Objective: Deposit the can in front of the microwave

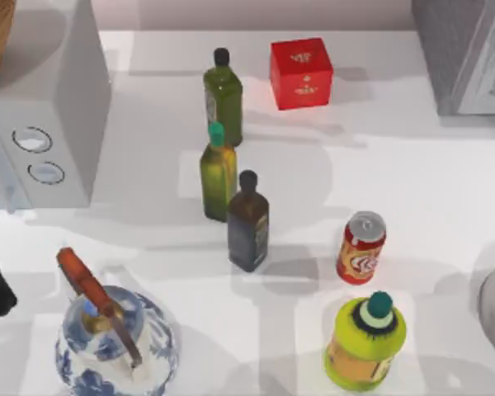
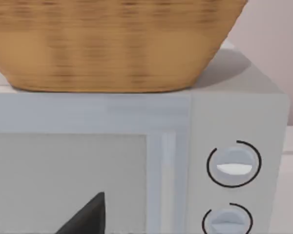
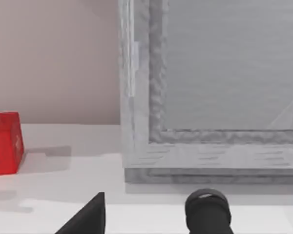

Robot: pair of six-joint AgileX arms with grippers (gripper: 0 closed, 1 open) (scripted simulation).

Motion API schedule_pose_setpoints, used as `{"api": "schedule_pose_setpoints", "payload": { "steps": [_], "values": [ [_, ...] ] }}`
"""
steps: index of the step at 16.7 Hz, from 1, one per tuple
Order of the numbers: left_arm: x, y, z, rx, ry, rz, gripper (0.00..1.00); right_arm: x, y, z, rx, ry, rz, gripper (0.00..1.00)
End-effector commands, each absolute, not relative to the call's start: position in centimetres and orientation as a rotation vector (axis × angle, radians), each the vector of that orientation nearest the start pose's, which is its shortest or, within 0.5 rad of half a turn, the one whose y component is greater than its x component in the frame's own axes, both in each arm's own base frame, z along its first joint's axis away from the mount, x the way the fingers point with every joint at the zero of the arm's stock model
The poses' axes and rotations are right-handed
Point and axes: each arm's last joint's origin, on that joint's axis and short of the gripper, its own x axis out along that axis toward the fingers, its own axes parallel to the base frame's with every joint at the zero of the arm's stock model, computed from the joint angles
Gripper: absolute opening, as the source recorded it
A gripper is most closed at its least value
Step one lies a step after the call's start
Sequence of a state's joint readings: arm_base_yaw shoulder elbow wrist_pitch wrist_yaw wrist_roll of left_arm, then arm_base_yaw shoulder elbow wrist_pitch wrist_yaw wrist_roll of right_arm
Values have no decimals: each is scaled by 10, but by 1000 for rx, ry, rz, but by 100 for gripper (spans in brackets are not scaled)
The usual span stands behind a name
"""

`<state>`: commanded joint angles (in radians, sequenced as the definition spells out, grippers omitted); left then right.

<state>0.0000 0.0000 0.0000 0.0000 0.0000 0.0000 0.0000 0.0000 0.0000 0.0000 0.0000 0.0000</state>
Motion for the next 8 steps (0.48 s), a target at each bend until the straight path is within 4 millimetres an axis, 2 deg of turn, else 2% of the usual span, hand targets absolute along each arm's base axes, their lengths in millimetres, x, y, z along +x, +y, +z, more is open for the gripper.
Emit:
{"api": "schedule_pose_setpoints", "payload": {
  "steps": [4, 6, 8],
  "values": [
    [106, -3, 166, -1, 19, -18, 100, 106, -1, 160, 0, 0, 0, 100],
    [106, -7, 181, -3, 63, -57, 100, 106, -1, 160, 0, 0, 0, 100],
    [109, -13, 203, -4, 132, -109, 100, 106, -1, 160, 0, 0, 0, 100]
  ]
}}
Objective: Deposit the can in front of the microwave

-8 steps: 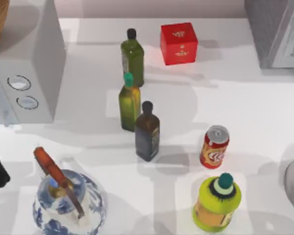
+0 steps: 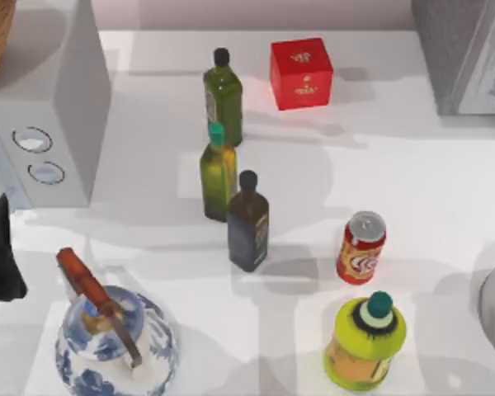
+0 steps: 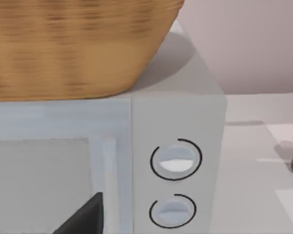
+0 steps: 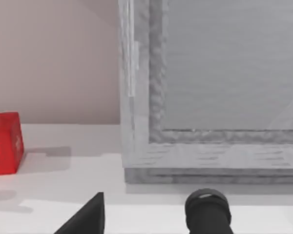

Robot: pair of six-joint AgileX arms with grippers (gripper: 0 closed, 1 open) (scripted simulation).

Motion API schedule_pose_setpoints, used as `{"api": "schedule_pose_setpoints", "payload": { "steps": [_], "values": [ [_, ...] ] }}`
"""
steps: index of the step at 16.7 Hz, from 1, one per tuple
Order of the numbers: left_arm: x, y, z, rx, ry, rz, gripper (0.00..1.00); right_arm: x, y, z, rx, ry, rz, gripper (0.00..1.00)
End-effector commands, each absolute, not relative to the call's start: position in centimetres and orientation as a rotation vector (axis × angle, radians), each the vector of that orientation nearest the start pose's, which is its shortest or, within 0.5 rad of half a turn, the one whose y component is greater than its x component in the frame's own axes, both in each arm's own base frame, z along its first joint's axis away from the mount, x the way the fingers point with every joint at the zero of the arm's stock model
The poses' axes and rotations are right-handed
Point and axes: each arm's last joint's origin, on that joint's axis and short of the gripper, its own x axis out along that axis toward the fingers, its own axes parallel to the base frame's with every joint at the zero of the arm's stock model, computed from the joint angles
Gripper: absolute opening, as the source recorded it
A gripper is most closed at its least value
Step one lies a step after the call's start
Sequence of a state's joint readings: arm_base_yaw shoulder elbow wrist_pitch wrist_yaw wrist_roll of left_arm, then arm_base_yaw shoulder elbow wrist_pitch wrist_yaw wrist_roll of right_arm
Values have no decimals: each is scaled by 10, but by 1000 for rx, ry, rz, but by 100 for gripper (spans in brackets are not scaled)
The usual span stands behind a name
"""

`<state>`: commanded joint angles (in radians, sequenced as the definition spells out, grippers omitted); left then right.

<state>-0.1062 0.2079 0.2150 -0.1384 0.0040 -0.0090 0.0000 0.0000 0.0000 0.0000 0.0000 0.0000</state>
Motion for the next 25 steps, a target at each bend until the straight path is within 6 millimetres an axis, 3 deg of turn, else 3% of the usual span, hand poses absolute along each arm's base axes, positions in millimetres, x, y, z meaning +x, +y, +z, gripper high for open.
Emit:
{"api": "schedule_pose_setpoints", "payload": {
  "steps": [3, 5, 8, 10, 13, 16, 20, 22, 25],
  "values": [
    [125, -27, 251, 6, 277, -206, 100, 106, -1, 160, 0, 0, 0, 100],
    [146, -43, 285, 25, 405, -276, 100, 106, -1, 160, 0, 0, 0, 100],
    [196, -83, 321, 80, 640, -382, 100, 106, -1, 160, 0, 0, 0, 100],
    [234, -123, 328, 138, 811, -445, 100, 106, -1, 160, 0, 0, 0, 100],
    [283, -195, 316, 244, 1042, -522, 100, 106, -1, 160, 0, 0, 0, 100],
    [309, -267, 288, 357, 1207, -578, 100, 106, -1, 160, 0, 0, 0, 100],
    [311, -341, 247, 491, 1332, -626, 100, 106, -1, 160, 0, 0, 0, 100],
    [306, -364, 231, 542, 1364, -639, 100, 106, -1, 160, 0, 0, 0, 100],
    [299, -382, 220, 586, 1382, -650, 100, 106, -1, 160, 0, 0, 0, 100]
  ]
}}
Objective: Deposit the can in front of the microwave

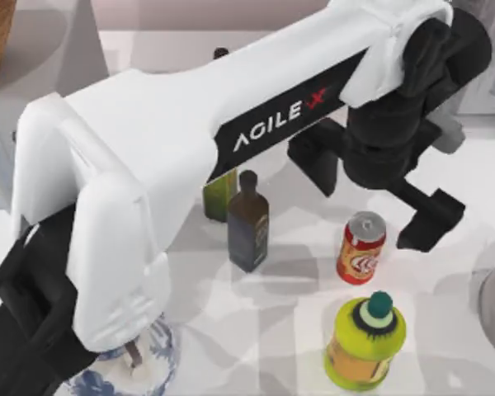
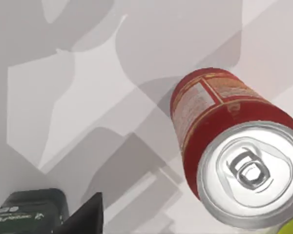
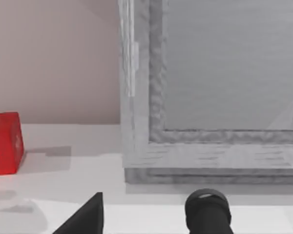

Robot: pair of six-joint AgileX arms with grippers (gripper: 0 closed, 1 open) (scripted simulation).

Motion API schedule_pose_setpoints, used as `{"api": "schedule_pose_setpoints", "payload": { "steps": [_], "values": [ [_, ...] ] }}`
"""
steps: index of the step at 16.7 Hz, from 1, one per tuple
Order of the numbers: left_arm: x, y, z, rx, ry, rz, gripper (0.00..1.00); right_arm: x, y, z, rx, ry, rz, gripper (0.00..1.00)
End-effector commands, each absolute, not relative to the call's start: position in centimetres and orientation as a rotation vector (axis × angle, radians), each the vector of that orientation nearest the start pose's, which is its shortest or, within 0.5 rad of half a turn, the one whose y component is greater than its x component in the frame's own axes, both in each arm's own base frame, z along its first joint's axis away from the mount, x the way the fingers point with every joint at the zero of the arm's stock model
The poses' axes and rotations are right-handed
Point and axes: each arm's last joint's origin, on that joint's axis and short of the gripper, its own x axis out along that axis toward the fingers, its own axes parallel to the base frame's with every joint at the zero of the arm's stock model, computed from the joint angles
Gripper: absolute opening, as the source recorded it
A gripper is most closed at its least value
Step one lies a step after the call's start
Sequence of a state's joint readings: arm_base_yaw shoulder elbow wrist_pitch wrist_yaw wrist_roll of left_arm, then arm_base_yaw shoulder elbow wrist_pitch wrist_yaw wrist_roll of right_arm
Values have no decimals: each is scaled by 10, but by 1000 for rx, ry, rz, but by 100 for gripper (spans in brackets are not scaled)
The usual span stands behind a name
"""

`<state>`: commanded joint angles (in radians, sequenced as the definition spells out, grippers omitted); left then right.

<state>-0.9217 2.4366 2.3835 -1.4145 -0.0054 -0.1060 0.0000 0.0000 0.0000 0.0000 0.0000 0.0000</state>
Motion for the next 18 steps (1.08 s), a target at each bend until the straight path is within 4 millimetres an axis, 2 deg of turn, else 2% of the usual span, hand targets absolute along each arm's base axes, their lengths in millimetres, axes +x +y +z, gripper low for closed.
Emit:
{"api": "schedule_pose_setpoints", "payload": {
  "steps": [7, 9, 14, 18],
  "values": [
    [300, -383, 217, 587, 1384, -649, 100, 106, -1, 160, 0, 0, 0, 100],
    [300, -385, 207, 591, 1384, -651, 100, 106, -1, 160, 0, 0, 0, 100],
    [302, -388, 164, 590, 1382, -651, 100, 106, -1, 160, 0, 0, 0, 100],
    [302, -388, 159, 590, 1383, -651, 100, 106, -1, 160, 0, 0, 0, 100]
  ]
}}
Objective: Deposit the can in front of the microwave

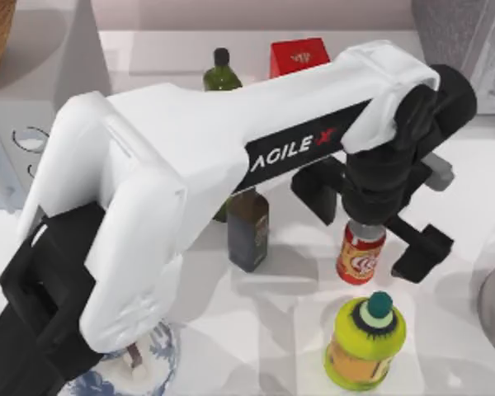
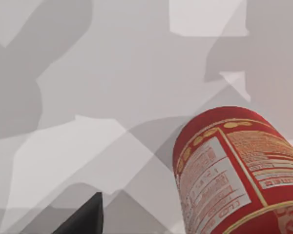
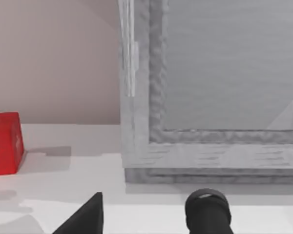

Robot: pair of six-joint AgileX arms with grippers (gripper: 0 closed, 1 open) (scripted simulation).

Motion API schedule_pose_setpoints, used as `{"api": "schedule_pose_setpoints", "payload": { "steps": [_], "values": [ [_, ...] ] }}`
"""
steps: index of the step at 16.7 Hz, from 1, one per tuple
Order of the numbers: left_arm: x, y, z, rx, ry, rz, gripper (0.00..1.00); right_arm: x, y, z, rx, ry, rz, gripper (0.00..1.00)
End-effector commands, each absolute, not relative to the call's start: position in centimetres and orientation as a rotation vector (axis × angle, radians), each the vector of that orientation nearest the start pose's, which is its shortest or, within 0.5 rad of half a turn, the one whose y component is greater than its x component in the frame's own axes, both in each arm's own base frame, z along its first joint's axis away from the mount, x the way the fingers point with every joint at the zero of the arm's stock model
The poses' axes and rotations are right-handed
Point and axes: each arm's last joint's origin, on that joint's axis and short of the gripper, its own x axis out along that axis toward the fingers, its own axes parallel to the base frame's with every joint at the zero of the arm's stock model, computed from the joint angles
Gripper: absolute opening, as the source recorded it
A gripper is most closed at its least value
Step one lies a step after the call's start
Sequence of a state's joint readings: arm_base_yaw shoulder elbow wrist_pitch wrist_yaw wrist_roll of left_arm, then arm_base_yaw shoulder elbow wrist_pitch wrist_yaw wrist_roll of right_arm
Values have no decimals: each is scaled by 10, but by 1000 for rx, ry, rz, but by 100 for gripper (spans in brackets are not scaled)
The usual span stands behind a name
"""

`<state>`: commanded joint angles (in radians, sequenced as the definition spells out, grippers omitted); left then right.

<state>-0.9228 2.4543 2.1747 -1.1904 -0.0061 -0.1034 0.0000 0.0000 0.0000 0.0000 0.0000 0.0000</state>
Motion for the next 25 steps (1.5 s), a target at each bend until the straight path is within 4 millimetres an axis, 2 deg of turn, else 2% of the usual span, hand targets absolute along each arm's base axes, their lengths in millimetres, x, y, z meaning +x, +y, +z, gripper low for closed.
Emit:
{"api": "schedule_pose_setpoints", "payload": {
  "steps": [1, 14, 25],
  "values": [
    [302, -388, 159, 590, 1383, -651, 100, 106, -1, 160, 0, 0, 0, 100],
    [302, -388, 159, 590, 1383, -651, 2, 106, -1, 160, 0, 0, 0, 100],
    [301, -389, 163, 596, 1382, -655, 0, 106, -1, 160, 0, 0, 0, 100]
  ]
}}
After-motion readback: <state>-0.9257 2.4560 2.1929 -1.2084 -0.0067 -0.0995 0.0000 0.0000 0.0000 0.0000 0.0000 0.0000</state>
